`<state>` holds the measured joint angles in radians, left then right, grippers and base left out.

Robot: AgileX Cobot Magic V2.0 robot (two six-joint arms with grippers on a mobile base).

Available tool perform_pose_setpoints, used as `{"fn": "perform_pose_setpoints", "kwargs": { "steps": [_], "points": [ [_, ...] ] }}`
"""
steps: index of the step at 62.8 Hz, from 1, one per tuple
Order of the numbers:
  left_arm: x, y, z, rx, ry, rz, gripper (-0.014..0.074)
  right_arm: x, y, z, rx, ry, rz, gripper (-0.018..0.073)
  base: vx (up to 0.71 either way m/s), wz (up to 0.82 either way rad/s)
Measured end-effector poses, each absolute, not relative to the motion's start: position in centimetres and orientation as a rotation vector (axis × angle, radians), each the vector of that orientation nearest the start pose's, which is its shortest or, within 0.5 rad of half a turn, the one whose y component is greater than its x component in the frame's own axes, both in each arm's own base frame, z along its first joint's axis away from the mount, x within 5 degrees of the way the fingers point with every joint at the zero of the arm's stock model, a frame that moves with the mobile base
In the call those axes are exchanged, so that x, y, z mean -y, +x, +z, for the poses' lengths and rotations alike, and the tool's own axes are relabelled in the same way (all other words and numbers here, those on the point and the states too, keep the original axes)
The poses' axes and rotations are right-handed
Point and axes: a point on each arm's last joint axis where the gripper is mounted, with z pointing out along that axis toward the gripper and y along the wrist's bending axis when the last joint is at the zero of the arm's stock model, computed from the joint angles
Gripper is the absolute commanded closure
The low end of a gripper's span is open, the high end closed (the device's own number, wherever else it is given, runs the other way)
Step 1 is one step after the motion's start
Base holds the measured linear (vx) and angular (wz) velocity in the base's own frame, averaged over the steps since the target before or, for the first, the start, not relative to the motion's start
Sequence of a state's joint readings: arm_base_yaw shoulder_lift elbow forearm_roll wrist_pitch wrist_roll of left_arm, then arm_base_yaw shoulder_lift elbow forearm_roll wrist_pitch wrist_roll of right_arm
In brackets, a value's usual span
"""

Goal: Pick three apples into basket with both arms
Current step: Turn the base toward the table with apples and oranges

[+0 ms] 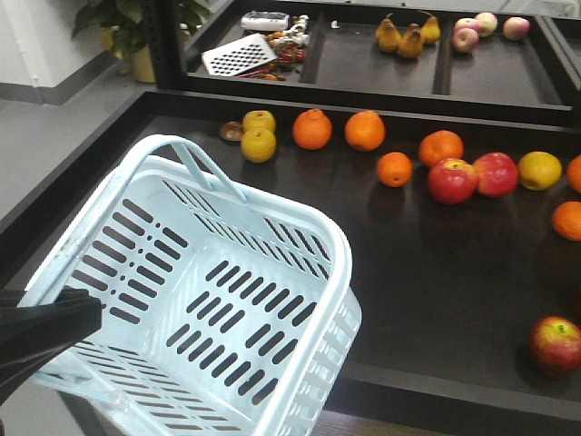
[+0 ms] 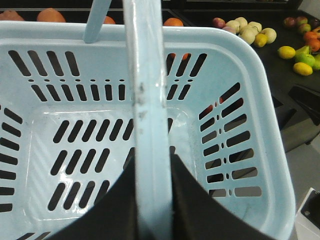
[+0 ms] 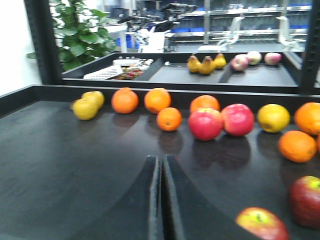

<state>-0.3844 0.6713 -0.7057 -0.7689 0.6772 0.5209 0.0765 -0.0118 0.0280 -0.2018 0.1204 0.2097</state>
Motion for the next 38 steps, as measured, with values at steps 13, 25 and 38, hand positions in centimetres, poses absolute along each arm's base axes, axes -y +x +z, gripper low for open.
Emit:
{"fn": "perform_pose_setpoints", "kwargs": {
  "steps": [13, 25, 38],
  "points": [
    [8.35, 10.05, 34.90, -1.934, 0.556, -0.773, 0.0603, -0.21, 5.66, 19.36, -1.618, -0.036, 0.047, 0.0564, 0.10, -0.32],
    [8.35, 10.05, 34.90, -1.934, 0.556, -0.773, 0.0603, -0.21, 5.66, 19.36, -1.618, -0.036, 0.047, 0.0564, 0.09, -0.32],
    [8.35, 10.05, 34.90, -1.934, 0.556, -0.773, 0.0603, -0.21, 5.66, 19.36, -1.618, -0.036, 0.047, 0.0564, 0.10, -0.25]
  ]
}}
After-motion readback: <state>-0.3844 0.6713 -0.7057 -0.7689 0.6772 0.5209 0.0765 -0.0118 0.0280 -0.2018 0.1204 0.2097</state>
